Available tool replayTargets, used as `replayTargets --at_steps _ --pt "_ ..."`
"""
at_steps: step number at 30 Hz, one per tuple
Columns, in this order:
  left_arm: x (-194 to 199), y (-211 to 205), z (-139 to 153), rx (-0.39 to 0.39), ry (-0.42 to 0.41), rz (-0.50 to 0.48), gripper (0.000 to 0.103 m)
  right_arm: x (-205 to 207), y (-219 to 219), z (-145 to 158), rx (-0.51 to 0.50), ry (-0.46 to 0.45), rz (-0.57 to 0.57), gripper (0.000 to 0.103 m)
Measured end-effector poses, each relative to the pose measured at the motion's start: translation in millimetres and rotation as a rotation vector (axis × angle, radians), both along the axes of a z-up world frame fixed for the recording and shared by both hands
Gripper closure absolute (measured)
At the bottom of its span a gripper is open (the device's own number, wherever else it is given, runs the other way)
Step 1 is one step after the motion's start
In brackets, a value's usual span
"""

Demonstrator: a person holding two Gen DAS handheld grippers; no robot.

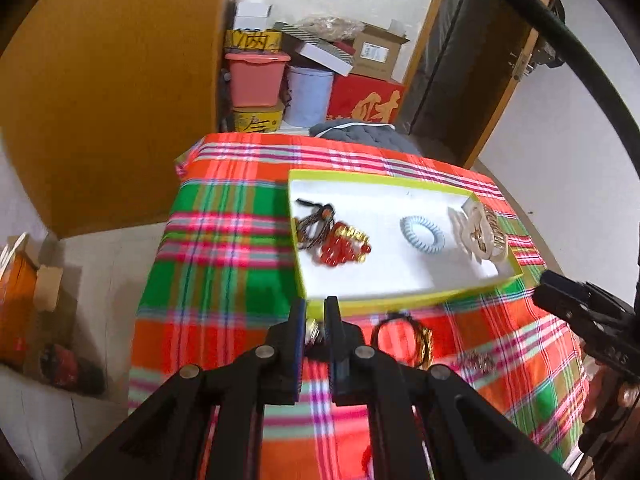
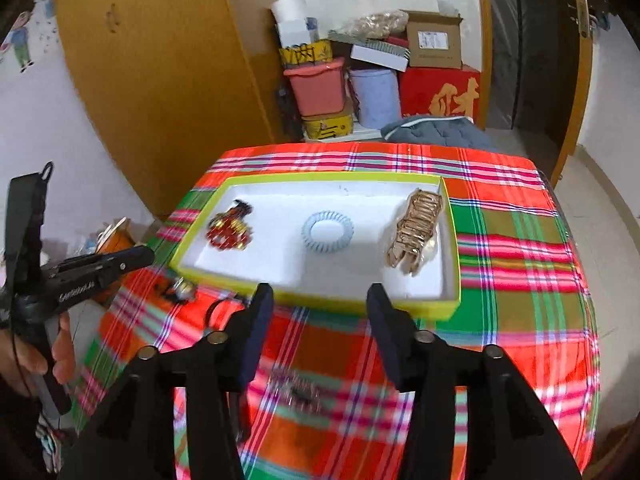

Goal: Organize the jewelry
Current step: 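Grasp the black band with the right tool while the left tool grasps the black charm hair tie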

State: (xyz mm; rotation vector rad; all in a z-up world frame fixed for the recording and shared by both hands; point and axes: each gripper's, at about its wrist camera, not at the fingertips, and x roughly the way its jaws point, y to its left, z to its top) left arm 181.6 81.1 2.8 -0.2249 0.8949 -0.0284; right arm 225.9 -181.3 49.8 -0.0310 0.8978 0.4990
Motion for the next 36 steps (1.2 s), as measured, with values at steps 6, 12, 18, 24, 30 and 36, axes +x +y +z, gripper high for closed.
replayTargets --at_steps 6,12,18,24,30,36 --pt "-30 7 -2 -0.001 0.005 0.051 0.095 -30 -7 2 -0.028 0.018 0.023 0.053" --pt "-62 5 2 -0.007 0.002 0.06 0.095 -59 -14 9 -0.016 0.01 0.036 0.053" --pt "-84 -8 5 -0.019 -0.001 0.038 0.095 -80 -23 10 -0.002 0.02 0.023 0.053" --pt "-95 -16 8 -0.055 -0.013 0.008 0.094 -92 -25 3 0.016 0.055 0.008 0.053" --pt "-101 -18 9 -0.078 -0.02 -0.005 0.086 -92 -12 -18 0.002 0.113 0.049 0.062" --pt "-91 -13 2 -0.096 -0.012 -0.017 0.083 -81 11 -32 -0.018 0.148 0.098 0.064"
